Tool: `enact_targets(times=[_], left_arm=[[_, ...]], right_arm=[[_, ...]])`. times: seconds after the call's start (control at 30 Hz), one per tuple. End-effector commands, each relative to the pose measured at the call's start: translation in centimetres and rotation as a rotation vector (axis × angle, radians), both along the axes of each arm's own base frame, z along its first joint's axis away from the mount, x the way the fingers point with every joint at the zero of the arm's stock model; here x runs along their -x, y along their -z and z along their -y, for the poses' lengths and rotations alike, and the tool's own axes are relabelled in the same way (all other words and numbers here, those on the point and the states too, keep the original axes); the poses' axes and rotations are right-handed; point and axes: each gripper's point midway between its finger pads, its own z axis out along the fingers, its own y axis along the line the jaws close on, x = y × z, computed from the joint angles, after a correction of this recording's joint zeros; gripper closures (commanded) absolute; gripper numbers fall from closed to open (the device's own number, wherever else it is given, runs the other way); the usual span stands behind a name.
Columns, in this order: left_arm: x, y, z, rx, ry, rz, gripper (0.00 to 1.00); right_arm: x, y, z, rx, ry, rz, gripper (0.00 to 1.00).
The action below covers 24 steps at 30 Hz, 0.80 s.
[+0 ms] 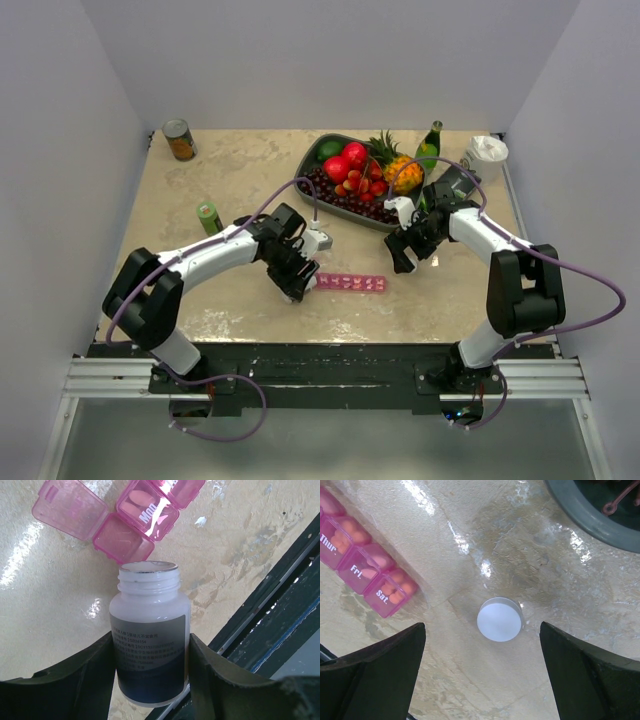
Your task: Sort the pills into containers
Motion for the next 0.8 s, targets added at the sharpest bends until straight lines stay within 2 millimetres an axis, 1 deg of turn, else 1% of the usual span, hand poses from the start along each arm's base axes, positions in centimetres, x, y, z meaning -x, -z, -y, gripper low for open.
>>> enact_targets(times=[0.0,0.43,0.77], left_arm=[[-0.63,-1.02,0.58,0.003,-0.033,-0.009,1.0],[-0.46,-0.85,0.61,-0.031,-0.044,-0.051,1.0],[-0.74,-0.77,0.52,-0.065,-0.064,-0.075,1.0]], right_arm=[[-0.26,-1.22,-0.41,-0.028,-0.017,0.034,0.01],[-0.18,-1.08,-0.35,-0.027,-0.016,0.029,0.01],[-0.12,-1.04,-0.38,-0.026,-0.019,0.028,0.01]])
